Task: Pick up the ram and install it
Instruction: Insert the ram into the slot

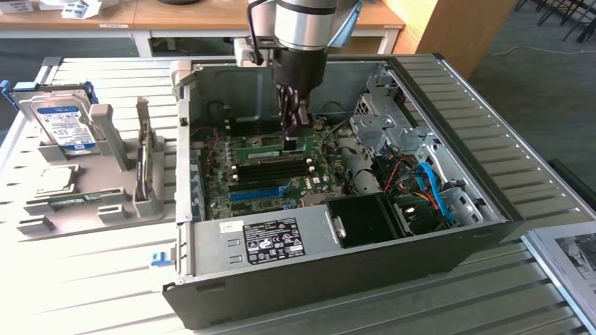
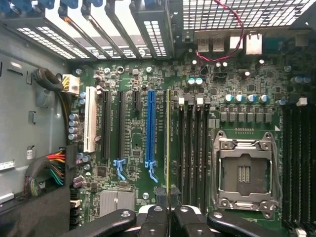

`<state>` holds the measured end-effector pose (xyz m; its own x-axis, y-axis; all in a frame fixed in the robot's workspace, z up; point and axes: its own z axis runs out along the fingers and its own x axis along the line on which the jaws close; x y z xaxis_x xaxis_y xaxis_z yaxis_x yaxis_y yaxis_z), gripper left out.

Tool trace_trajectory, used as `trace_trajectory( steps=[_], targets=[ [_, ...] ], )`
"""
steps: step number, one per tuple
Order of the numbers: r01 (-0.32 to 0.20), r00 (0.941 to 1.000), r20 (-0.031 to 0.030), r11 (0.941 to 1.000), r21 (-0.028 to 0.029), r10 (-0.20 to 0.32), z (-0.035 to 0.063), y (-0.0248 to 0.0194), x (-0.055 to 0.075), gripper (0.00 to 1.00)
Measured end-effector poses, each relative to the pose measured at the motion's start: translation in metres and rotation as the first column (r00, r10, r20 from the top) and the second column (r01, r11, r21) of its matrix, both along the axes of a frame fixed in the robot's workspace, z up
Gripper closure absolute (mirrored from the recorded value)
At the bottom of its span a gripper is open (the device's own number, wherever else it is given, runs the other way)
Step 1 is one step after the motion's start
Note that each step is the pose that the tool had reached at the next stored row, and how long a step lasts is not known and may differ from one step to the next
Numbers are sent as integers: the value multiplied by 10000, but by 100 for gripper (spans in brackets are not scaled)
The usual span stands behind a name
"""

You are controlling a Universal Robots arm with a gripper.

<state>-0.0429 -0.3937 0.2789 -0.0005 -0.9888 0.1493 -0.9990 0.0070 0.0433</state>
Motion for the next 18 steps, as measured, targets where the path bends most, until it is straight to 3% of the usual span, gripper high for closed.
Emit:
trace_trajectory(
  steps=[10,15,18],
  targets=[
    [0,10000,1,9997,-238,0,-93,0,0,88],
    [0,10000,0,9992,-406,0,-149,0,0,88],
    [-1,10000,-1,9991,-419,1,-150,0,0,88]
  ],
)
